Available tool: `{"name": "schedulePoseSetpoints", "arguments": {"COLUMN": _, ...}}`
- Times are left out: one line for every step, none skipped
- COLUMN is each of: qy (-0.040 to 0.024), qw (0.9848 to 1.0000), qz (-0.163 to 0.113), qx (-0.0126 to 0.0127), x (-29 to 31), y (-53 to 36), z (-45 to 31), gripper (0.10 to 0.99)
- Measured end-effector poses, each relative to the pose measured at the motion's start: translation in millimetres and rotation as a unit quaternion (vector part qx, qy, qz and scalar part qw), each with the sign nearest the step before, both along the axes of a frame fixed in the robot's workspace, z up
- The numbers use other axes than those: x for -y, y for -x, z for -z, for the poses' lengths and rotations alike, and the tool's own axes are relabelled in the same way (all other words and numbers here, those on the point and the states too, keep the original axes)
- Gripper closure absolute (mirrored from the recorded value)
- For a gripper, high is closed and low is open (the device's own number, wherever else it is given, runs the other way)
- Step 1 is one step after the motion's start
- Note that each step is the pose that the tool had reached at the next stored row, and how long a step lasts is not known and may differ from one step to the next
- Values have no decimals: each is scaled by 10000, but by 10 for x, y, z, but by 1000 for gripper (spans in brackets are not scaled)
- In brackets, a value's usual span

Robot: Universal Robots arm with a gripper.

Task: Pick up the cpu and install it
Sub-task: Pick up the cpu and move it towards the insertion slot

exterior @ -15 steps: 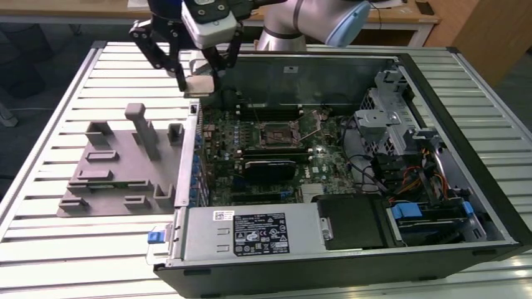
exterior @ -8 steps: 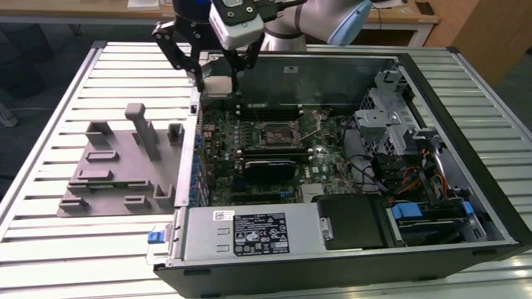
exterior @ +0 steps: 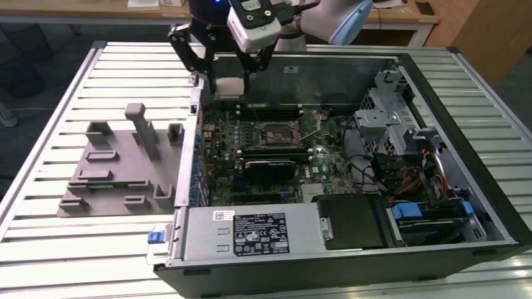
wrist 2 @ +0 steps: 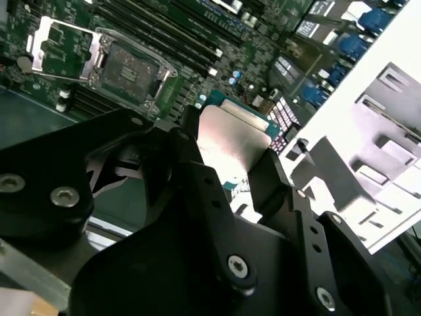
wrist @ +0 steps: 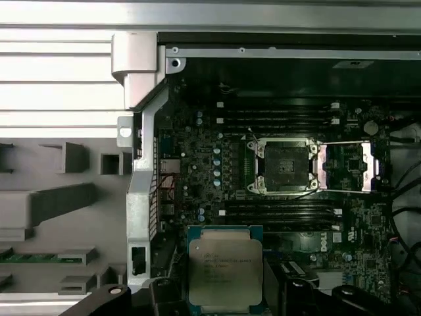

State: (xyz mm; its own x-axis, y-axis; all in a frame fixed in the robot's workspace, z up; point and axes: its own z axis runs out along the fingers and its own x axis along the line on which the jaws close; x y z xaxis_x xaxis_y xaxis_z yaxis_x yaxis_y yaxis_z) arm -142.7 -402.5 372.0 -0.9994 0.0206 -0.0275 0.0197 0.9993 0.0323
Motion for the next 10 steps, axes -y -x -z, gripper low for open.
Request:
{"name": "schedulePoseSetpoints", "arguments": {"qy": 0, "qw": 10000, "qz": 0, "qx": -1, "x": 0, "y": -31, "z": 7, "gripper": 545}}
{"name": "schedulePoseSetpoints", "arguments": {"qy": 0, "qw": 10000, "qz": 0, "qx": -3, "x": 0, "y": -66, "z": 14, "gripper": 545}}
{"name": "schedulePoseSetpoints", "arguments": {"qy": 0, "qw": 10000, "qz": 0, "qx": -4, "x": 0, "y": -103, "z": 21, "gripper": 545}}
{"name": "schedulePoseSetpoints", "arguments": {"qy": 0, "qw": 10000, "qz": 0, "qx": -6, "x": 0, "y": -137, "z": 30, "gripper": 545}}
{"name": "schedulePoseSetpoints", "arguments": {"qy": 0, "qw": 10000, "qz": 0, "qx": -7, "x": 0, "y": -168, "z": 40, "gripper": 545}}
{"name": "schedulePoseSetpoints", "arguments": {"qy": 0, "qw": 10000, "qz": 0, "qx": -8, "x": 0, "y": -202, "z": 51, "gripper": 545}}
{"name": "schedulePoseSetpoints", "arguments": {"qy": -1, "qw": 10000, "qz": 0, "qx": -9, "x": 0, "y": -234, "z": 62, "gripper": 545}}
{"name": "schedulePoseSetpoints", "arguments": {"qy": 0, "qw": 10000, "qz": 1, "qx": -10, "x": -1, "y": -263, "z": 72, "gripper": 545}}
{"name": "schedulePoseSetpoints", "arguments": {"qy": 0, "qw": 10000, "qz": 0, "qx": -12, "x": -1, "y": -292, "z": 85, "gripper": 545}}
{"name": "schedulePoseSetpoints", "arguments": {"qy": 0, "qw": 10000, "qz": 0, "qx": -13, "x": -1, "y": -320, "z": 99, "gripper": 545}}
